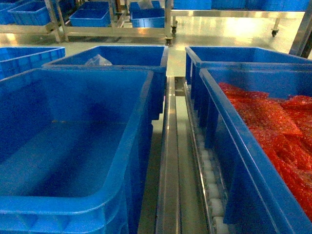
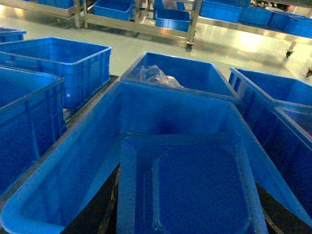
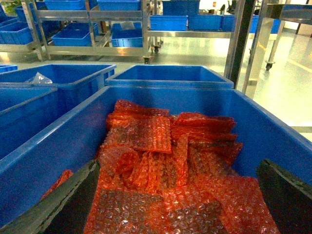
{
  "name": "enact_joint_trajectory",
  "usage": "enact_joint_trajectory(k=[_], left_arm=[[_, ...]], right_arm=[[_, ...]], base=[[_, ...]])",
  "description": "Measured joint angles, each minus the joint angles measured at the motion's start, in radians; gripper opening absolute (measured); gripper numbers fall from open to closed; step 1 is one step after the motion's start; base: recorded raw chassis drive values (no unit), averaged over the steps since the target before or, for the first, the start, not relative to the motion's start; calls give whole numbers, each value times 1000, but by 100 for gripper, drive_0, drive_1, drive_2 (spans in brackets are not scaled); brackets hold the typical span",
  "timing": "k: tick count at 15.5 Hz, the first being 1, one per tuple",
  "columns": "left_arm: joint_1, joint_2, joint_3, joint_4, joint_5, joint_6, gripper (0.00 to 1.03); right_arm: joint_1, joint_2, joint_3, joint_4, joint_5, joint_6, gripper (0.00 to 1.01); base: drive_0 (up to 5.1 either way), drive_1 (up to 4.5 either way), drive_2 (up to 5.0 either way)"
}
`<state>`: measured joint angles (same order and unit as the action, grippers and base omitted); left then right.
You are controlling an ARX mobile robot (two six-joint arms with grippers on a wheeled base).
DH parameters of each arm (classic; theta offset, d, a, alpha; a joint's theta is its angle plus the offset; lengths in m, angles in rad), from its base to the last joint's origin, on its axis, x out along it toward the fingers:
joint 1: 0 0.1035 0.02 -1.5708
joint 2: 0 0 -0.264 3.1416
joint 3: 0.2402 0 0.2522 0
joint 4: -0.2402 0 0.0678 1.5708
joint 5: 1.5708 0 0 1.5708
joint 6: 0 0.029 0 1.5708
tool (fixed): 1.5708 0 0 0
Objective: Pick blue part to blue bin on bottom shelf
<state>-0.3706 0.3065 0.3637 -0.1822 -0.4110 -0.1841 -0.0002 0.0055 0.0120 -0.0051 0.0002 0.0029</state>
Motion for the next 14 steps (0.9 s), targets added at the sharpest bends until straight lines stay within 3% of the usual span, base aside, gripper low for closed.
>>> enact_joint_trajectory(k=[9, 10, 11, 12, 14], left_arm=[[0, 0, 0, 0, 0, 0, 43], [-4, 1, 0, 6, -11, 11, 43], [-21, 30, 1, 59, -53, 70, 43], [-9, 101, 3, 113, -6, 108, 43], [27, 234, 18, 183, 104, 103, 43]], right_arm=[[0, 0, 0, 0, 0, 0, 98], [0, 0, 0, 0, 0, 0, 98], [0, 0, 0, 0, 0, 0, 98], [0, 0, 0, 0, 0, 0, 98], [0, 0, 0, 0, 0, 0, 98]], base=[[0, 0, 0], [0, 0, 0], [0, 0, 0], [0, 0, 0], [0, 0, 0]])
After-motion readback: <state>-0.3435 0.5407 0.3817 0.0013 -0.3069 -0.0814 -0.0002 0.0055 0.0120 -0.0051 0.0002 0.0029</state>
